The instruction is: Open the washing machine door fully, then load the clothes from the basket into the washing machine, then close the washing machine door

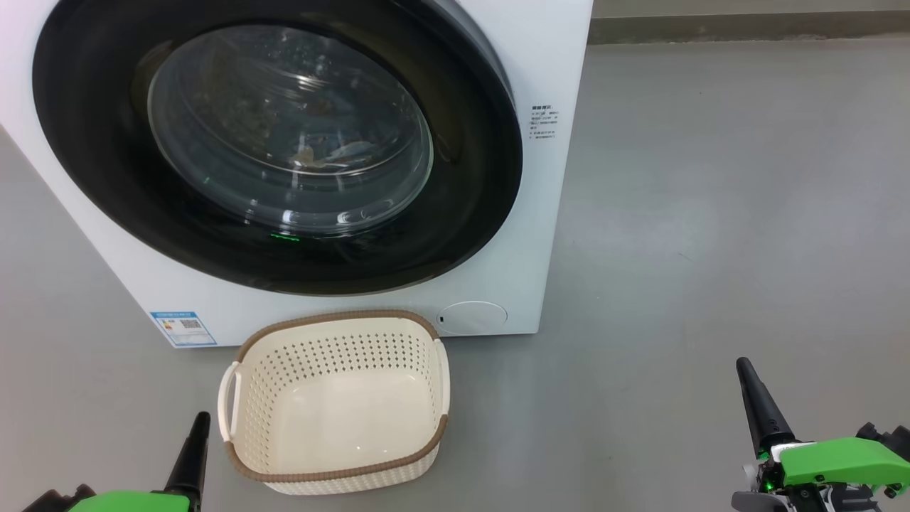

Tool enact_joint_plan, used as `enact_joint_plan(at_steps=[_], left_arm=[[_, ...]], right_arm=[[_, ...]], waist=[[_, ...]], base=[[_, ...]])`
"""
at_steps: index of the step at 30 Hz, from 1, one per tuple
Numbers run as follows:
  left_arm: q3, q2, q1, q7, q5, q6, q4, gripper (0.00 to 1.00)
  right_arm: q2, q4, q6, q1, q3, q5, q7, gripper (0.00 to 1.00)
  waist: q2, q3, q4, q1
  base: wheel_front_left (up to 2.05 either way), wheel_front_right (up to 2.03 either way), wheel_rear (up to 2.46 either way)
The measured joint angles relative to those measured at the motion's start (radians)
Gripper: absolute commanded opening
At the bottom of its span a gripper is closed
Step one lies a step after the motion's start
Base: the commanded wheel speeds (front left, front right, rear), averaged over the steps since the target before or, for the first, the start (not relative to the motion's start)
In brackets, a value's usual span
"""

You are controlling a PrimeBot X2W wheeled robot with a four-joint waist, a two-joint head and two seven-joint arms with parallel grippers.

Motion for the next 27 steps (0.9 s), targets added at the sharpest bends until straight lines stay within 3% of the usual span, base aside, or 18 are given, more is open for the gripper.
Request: enact_joint_plan(at_steps=[21, 27], left_arm=[[0.018, -0.01, -0.018, 0.057, -0.193, 0.0, -0.002, 0.0], [0.019, -0.01, -0.018, 0.057, -0.196, 0.0, -0.002, 0.0]], right_arm=[[0.025, -0.026, -0.007, 0.0, -0.038, 0.164, 0.058, 0.0], [0.026, -0.028, -0.007, 0.0, -0.041, 0.177, 0.058, 0.0]], waist=[[0.0, -0.013, 0.006, 0.0], [0.0, -0.013, 0.006, 0.0]], base=[[0.0, 0.0, 0.0], [0.0, 0.0, 0.0]])
